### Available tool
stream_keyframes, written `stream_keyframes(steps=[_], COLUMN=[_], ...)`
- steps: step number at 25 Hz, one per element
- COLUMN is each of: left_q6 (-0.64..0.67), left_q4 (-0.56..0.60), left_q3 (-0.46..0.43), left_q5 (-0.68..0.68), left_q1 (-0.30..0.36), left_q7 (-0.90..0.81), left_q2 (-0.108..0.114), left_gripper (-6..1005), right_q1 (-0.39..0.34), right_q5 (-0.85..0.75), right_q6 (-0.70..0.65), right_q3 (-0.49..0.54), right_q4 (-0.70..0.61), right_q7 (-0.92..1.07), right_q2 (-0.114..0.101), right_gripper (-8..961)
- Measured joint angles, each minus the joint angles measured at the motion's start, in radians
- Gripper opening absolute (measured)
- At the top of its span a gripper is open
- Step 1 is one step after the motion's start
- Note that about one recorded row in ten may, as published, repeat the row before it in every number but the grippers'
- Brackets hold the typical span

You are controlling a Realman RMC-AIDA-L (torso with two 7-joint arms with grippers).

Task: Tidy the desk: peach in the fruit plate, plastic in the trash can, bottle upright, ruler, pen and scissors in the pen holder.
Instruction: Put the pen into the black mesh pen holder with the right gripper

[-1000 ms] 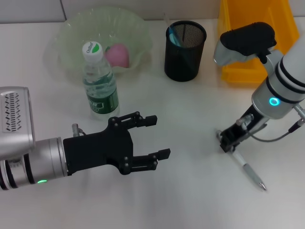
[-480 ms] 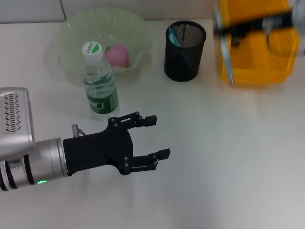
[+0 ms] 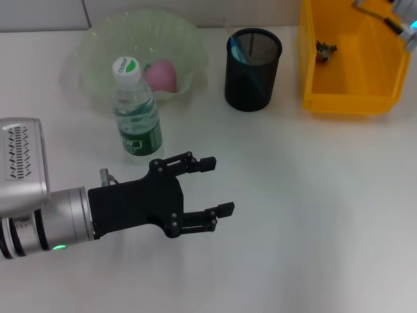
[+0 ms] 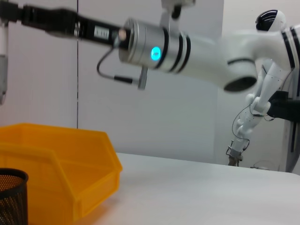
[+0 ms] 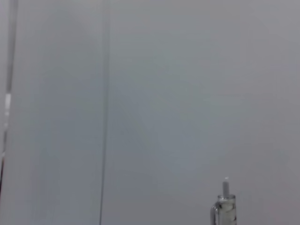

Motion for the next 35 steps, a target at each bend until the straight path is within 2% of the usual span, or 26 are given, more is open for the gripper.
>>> stream_keyframes(steps=[1, 5, 10, 16, 20, 32, 34, 35], left_q6=[0.000, 0.000, 0.000, 0.000, 0.001, 0.015, 0.024, 0.029], left_q4=[0.000, 0.001, 0.003, 0.007, 0.008, 0.010, 0.010, 0.010], left_q3=[0.000, 0.000, 0.000, 0.001, 0.002, 0.000, -0.001, -0.004], left_q5=[0.000, 0.000, 0.000, 0.000, 0.000, -0.004, -0.005, -0.005], left_q1=[0.000, -0.002, -0.003, -0.004, -0.004, 0.005, 0.007, 0.008], left_q7=[0.000, -0.004, -0.009, -0.010, -0.010, -0.001, -0.001, -0.001], left_q2=[0.000, 0.000, 0.000, 0.000, 0.000, 0.005, 0.006, 0.009], left_gripper=[798, 798, 798, 798, 798, 798, 798, 798], right_q1=[0.000, 0.115, 0.154, 0.161, 0.165, 0.139, 0.118, 0.075], right_q5=[0.000, 0.128, 0.132, 0.135, 0.138, 0.133, 0.133, 0.129], right_q6=[0.000, -0.063, -0.053, -0.031, 0.043, 0.025, -0.005, -0.058], right_q3=[0.000, 0.000, -0.002, -0.027, -0.068, -0.105, -0.107, -0.108], right_q4=[0.000, 0.287, 0.363, 0.390, 0.397, 0.395, 0.373, 0.320], right_q7=[0.000, -0.289, -0.311, -0.295, -0.245, -0.176, -0.156, -0.093], right_q2=[0.000, 0.003, 0.004, 0.005, 0.005, 0.006, 0.006, 0.002], right_gripper=[198, 202, 207, 213, 218, 230, 308, 347])
